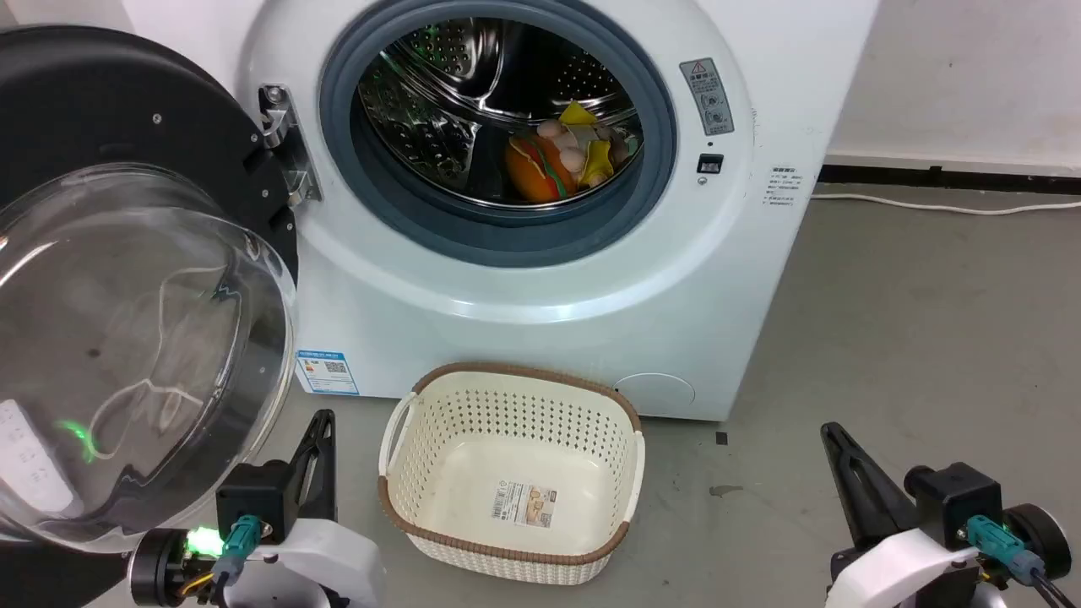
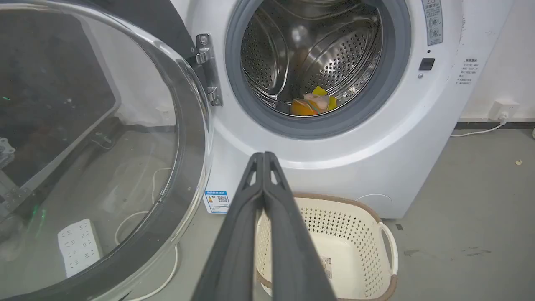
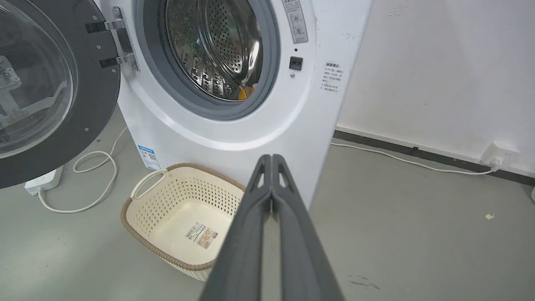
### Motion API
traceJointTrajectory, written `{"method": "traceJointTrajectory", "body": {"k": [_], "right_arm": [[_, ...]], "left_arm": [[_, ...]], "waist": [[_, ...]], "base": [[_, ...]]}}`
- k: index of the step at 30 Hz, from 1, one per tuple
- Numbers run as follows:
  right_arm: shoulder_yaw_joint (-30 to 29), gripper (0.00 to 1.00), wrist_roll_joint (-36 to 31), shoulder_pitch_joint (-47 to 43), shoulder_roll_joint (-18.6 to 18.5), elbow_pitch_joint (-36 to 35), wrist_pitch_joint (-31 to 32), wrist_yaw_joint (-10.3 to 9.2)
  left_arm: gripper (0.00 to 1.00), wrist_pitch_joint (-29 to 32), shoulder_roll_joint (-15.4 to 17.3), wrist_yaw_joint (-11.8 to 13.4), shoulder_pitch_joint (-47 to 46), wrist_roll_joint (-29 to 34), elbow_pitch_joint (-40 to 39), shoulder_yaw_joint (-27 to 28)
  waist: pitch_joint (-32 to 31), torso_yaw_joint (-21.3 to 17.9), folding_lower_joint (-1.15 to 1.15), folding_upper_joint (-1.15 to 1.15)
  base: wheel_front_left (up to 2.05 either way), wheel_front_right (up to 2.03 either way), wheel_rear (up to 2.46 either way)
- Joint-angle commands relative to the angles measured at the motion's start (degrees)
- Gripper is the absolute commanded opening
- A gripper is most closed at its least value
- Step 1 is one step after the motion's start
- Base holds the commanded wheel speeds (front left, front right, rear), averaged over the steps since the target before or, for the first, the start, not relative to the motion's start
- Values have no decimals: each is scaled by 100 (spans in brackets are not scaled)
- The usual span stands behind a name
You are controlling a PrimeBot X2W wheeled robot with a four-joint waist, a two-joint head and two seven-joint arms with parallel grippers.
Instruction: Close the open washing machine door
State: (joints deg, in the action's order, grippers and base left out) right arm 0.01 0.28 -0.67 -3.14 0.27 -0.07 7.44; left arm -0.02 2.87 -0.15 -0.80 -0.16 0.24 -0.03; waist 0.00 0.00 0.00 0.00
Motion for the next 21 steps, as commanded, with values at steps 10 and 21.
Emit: {"method": "traceJointTrajectory", "body": {"k": [10,21], "right_arm": [[-1,0,-28,67,26,-27,7,5],[-1,0,-28,67,26,-27,7,5]], "left_arm": [[0,2,0,15,80,16,-24,3],[0,2,0,15,80,16,-24,3]], "waist": [[0,0,0,0],[0,0,0,0]], "base": [[0,0,0],[0,0,0]]}}
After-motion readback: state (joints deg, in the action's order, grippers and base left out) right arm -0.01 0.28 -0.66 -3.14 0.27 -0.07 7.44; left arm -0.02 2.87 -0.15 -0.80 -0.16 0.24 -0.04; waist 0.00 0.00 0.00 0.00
